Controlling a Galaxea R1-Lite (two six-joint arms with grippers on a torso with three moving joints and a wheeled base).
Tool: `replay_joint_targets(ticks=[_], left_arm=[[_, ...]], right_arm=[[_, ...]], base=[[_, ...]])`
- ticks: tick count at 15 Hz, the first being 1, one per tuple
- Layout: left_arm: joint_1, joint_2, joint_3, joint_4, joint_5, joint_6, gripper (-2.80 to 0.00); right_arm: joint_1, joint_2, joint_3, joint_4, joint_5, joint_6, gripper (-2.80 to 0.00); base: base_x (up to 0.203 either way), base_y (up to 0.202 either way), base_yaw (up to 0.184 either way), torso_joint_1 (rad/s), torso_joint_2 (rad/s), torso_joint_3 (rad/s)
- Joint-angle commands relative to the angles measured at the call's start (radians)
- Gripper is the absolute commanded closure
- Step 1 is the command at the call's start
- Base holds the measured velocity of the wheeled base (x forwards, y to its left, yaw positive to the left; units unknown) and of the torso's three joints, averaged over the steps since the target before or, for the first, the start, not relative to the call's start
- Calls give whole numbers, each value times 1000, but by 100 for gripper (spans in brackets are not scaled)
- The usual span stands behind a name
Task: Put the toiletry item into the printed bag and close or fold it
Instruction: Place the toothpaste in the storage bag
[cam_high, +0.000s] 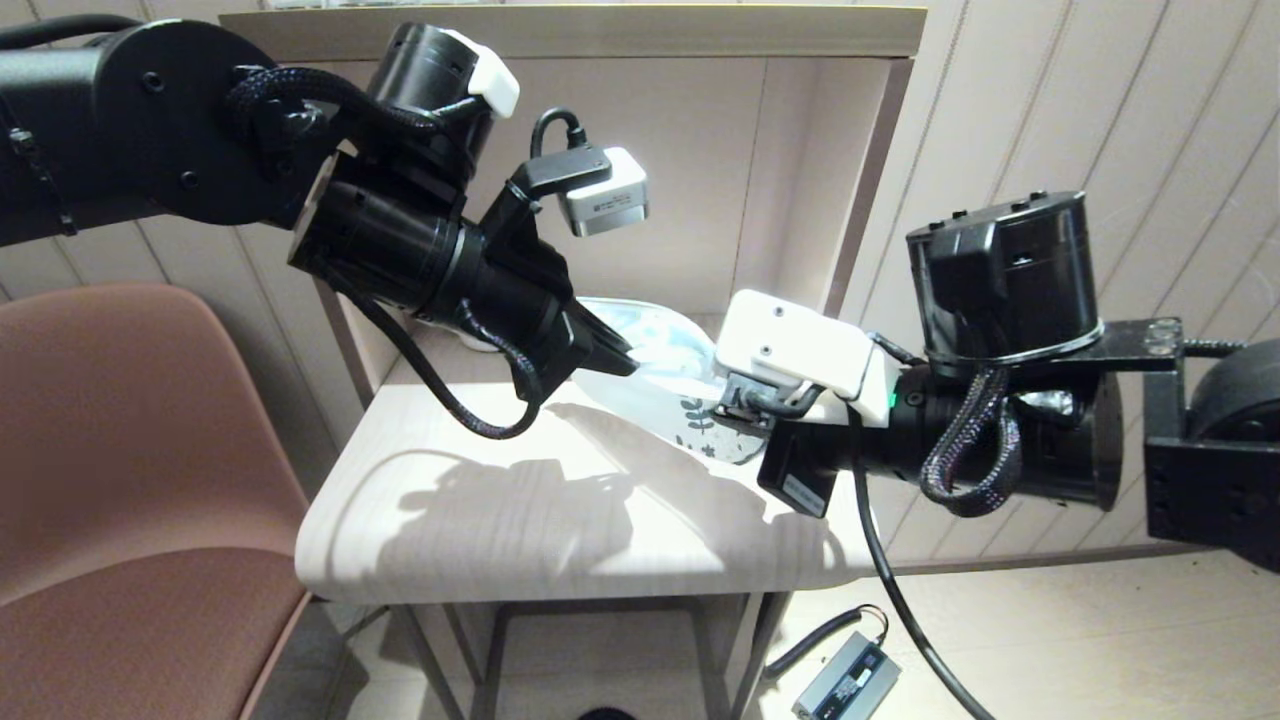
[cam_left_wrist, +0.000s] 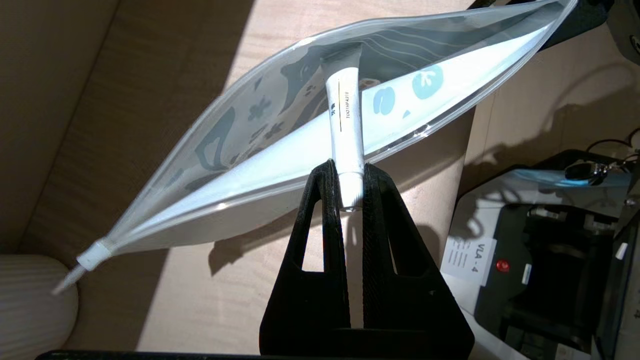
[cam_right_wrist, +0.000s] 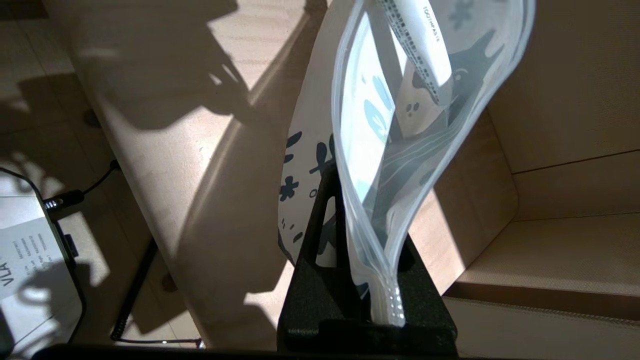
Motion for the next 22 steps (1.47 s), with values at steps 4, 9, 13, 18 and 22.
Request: replay_joint_targets(ticks=[4, 9, 13, 18, 22], left_arm=[[0, -4, -1, -3, 0, 6, 0], [0, -19, -1, -6, -2, 14, 0], [32, -40, -1, -26, -16, 2, 0], [105, -95, -1, -89, -102, -87, 0], [127, -134, -1, -115, -181, -154, 0]], right_arm=[[39, -17, 36, 1, -1, -4, 0], [45, -18, 44, -5, -1, -2, 0], [24, -16, 38, -7, 0, 12, 0], [-71, 34, -89, -2, 77, 189, 0], [-143, 99, -224, 1, 192, 487, 0]], base=[[0, 0, 0, 0, 0, 0], [0, 0, 0, 0, 0, 0], [0, 0, 0, 0, 0, 0], [0, 0, 0, 0, 0, 0], [0, 0, 0, 0, 0, 0]])
